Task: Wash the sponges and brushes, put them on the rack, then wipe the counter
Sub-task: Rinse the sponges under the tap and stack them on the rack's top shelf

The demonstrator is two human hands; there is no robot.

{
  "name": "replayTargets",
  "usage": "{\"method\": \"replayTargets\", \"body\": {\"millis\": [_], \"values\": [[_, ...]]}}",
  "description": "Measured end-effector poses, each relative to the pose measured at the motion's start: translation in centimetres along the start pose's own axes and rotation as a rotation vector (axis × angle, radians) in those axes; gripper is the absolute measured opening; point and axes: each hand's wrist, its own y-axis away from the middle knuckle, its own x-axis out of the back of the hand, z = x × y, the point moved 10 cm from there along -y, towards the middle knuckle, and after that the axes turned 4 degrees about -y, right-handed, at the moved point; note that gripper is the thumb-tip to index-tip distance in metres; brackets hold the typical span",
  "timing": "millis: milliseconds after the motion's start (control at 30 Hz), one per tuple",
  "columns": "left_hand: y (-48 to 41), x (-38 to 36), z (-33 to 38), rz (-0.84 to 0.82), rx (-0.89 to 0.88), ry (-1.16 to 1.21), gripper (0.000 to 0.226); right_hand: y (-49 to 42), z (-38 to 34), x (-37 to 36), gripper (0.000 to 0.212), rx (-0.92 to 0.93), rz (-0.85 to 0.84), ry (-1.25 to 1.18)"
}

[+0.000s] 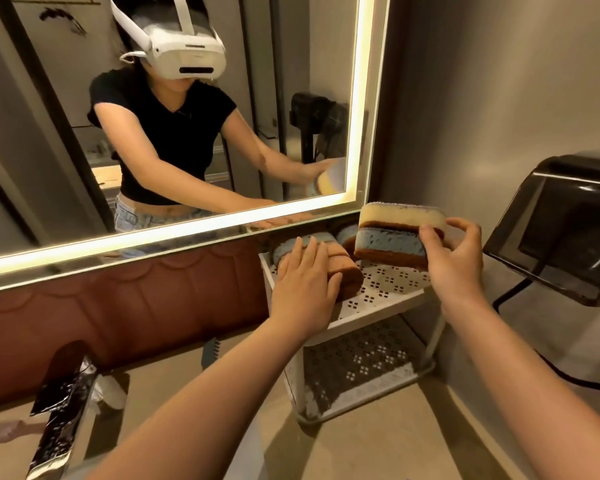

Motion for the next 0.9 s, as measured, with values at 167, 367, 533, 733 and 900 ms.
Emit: {"method": "replayTargets", "body": {"millis": [167, 367, 533, 733, 900], "values": [[0.0, -0.3, 0.0, 0.019, 0.017, 0.012, 0.057, -1.8, 0.3, -0.1, 0.039, 0.057, -0.074, 0.189], [-0.1, 0.0, -0.1, 0.031, 0.018, 0.028, 0.057, -3.7, 1.9, -1.4, 0.039, -0.044, -0.240, 0.390], [0.1, 0.2, 0.0, 0.040, 0.015, 0.028, 0.058, -4.3, 3.2, -2.6, 0.031, -0.173, -0.337, 0.380], [0.1, 0.1, -0.1, 0.041, 0.017, 0.033, 0.058, -5.0, 5.1, -4.7, 0.034, -0.293, -0.413, 0.378], [0.1, 0.1, 0.0, 0.040, 0.020, 0.031, 0.058, -5.8, 6.4, -5.3, 0.041, -0.312, -0.392, 0.406]]}}
